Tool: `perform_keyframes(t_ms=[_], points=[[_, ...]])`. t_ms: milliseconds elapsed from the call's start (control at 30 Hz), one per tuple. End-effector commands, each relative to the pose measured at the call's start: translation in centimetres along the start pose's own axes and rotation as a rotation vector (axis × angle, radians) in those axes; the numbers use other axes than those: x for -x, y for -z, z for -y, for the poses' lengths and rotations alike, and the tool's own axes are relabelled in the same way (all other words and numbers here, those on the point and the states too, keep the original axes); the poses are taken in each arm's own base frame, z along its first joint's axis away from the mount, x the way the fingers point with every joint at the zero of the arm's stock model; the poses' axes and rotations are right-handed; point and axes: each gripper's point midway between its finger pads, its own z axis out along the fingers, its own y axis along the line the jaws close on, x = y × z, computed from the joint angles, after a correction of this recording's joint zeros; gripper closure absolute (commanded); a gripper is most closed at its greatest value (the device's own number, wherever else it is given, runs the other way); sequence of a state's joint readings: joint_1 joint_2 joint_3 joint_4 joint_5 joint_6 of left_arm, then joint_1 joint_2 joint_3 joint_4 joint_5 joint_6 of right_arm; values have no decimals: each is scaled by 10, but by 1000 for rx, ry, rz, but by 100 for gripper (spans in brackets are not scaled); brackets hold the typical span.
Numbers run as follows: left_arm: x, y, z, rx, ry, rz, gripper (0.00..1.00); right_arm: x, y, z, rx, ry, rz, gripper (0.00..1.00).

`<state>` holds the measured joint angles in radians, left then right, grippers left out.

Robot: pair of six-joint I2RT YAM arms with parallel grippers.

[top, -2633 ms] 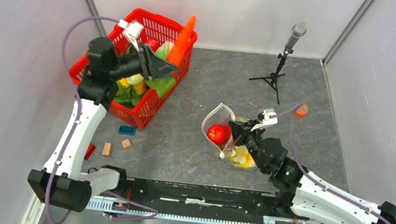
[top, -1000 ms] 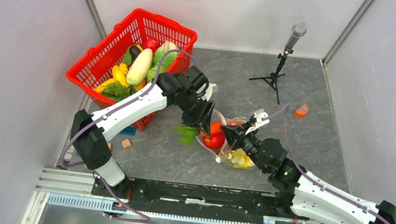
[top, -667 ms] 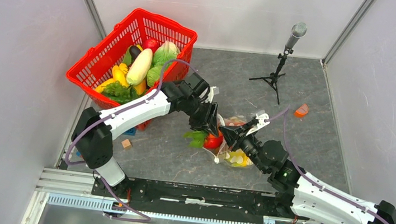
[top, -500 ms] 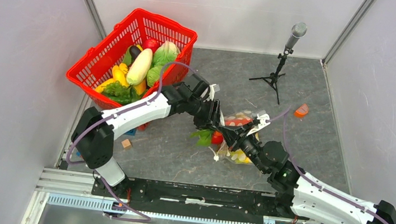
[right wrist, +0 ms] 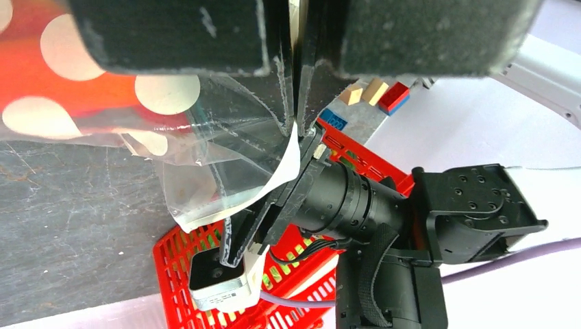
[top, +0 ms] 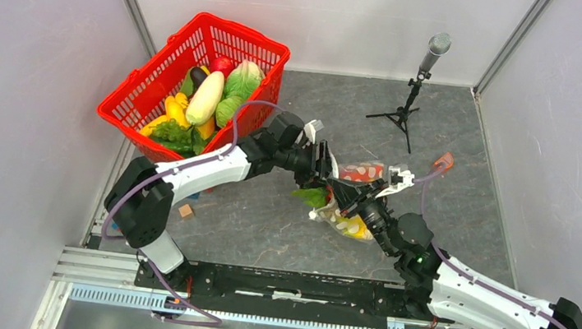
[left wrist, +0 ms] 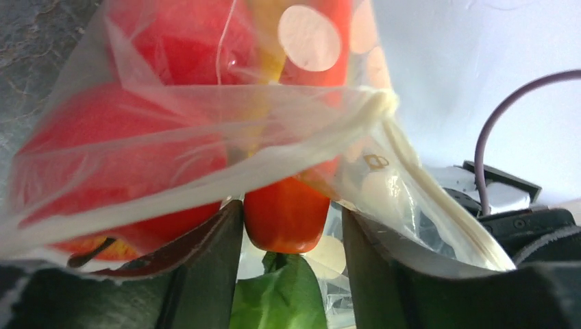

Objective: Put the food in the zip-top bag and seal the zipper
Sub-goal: Place the fake vegetable in the zipper food storage bag.

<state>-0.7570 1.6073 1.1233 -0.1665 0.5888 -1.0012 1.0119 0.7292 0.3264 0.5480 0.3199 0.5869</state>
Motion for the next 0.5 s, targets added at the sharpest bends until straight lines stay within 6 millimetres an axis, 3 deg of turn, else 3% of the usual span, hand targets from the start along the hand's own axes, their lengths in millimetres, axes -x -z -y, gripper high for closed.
perform_keyframes(t_ms=[0, 200, 467], points=[[4, 27, 65, -199, -187, -2, 34, 0, 2, -12, 38, -74, 1, 97], [-12, 48, 14, 87, -369, -96, 29, -2, 4, 3, -33, -64, 6, 97], [-30, 78, -3, 193, -463, -157, 32, -14, 8, 18, -90, -52, -23, 97]])
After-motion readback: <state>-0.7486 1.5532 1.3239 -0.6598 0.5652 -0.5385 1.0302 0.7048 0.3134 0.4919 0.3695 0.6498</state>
